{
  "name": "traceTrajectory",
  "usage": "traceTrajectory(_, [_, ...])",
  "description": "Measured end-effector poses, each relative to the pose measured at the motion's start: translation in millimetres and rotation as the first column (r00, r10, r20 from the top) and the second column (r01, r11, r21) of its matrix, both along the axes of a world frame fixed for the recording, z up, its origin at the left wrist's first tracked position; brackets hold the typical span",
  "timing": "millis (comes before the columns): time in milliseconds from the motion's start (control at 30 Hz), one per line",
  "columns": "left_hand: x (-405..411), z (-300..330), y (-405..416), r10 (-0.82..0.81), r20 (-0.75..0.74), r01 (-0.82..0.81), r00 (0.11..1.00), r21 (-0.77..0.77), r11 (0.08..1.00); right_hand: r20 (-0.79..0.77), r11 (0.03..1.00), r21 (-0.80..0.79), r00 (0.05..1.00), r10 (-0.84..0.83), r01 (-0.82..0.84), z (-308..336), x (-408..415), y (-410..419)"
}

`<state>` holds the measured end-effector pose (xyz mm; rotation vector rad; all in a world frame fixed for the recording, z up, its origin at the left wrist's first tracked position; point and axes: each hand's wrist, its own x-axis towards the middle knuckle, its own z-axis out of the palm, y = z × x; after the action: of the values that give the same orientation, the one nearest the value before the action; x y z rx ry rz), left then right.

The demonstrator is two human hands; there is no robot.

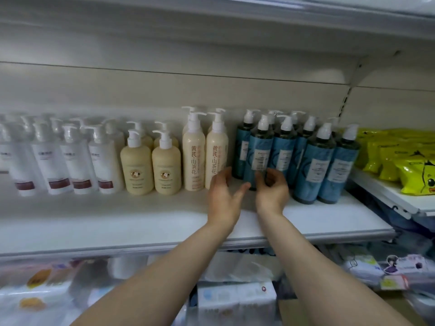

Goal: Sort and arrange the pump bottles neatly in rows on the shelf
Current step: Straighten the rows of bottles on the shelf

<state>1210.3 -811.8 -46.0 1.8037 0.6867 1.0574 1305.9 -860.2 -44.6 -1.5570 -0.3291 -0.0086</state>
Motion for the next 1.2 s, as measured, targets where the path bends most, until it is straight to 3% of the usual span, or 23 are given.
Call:
traceTrajectory(200, [54,-2,0,-0.003,-0.089,-0.012,0.996,-0.173,0.985,0.008,0.973,-0.194,0.992,0.127,-0.123,-9,25,-6])
traceTrajectory(333, [76,-2,6,-0.013,-0.112,-0.014,0.994,-0.233,0.972,0.03,0.957,-0.266,0.991,0.127,-0.114,-14,35,-2])
traceTrajectory(767, [84,-15,7,0.073,-0.144,-0.089,0.987,-0.11,0.99,0.047,0.967,-0.211,0.987,0.153,-0.14,-24,40,-1])
traceTrajectory(1200, [83,-15,5,0.099,-0.139,-0.112,0.985,-0.09,0.99,-0.005,0.971,-0.158,0.984,0.181,-0.179,-26,43,1])
